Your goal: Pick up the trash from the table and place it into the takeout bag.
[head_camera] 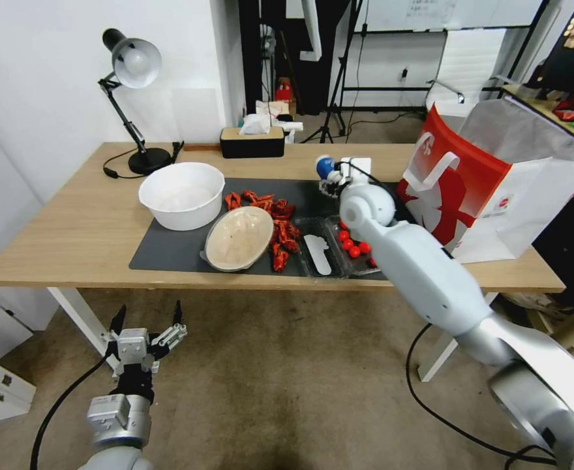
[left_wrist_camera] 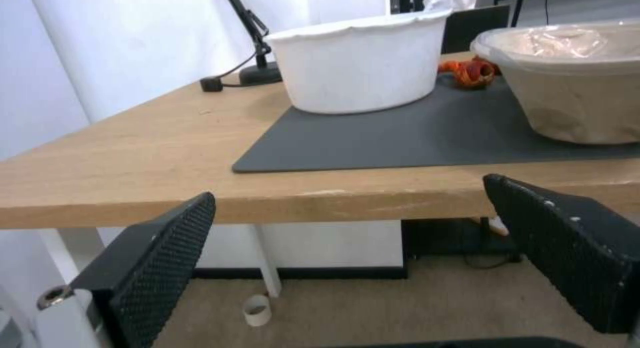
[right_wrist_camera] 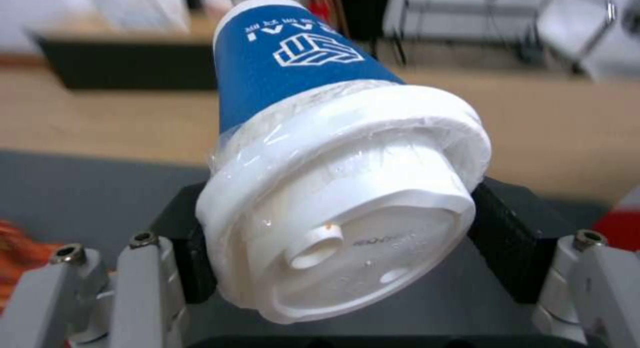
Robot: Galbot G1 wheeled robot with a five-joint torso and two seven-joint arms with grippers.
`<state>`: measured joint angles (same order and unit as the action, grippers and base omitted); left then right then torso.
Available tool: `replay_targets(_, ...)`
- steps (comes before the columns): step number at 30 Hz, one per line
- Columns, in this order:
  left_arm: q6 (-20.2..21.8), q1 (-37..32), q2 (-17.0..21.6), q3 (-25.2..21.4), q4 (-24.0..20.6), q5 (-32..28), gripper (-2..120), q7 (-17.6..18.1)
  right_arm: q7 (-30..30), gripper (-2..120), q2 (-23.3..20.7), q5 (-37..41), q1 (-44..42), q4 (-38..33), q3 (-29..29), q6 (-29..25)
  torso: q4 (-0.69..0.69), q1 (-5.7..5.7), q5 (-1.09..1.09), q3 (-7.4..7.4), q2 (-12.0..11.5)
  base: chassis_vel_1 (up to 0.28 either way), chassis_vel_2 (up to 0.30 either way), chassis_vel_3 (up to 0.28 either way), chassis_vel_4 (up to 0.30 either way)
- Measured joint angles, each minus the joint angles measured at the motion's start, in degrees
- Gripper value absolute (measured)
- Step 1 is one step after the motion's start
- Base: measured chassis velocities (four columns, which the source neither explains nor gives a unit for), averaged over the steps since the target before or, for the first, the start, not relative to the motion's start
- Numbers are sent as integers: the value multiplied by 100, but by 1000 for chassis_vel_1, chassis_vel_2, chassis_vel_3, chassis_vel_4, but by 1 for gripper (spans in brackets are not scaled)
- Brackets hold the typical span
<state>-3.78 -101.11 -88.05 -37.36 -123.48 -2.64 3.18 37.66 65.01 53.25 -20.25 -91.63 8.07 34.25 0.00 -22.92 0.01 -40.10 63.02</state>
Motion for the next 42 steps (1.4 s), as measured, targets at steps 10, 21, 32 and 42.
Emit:
replay_targets(10,5,-35,-5,-9,-46,13,100,-2,-344,69,-1271,-256,-546,-1793,-960,-71,-1,1,1,0,0,0,0,0,0)
replay_targets(21,-34,-131,-62,116,-27,165,100,-15,-150,69,-2232,76,-937,-1934,-2239,-458,1,1,0,0,0,0,0,0,0)
replay_targets(32,-51,-230,-128,186,-127,236,100,-22,180,69,-2444,196,-1139,-1574,-2592,-372,0,0,0,0,0,0,0,0,0)
replay_targets(42,-64,-316,-123,183,-236,235,100,-25,191,99,-2419,310,-1369,-1585,-2655,-362,0,0,0,0,0,0,0,0,0)
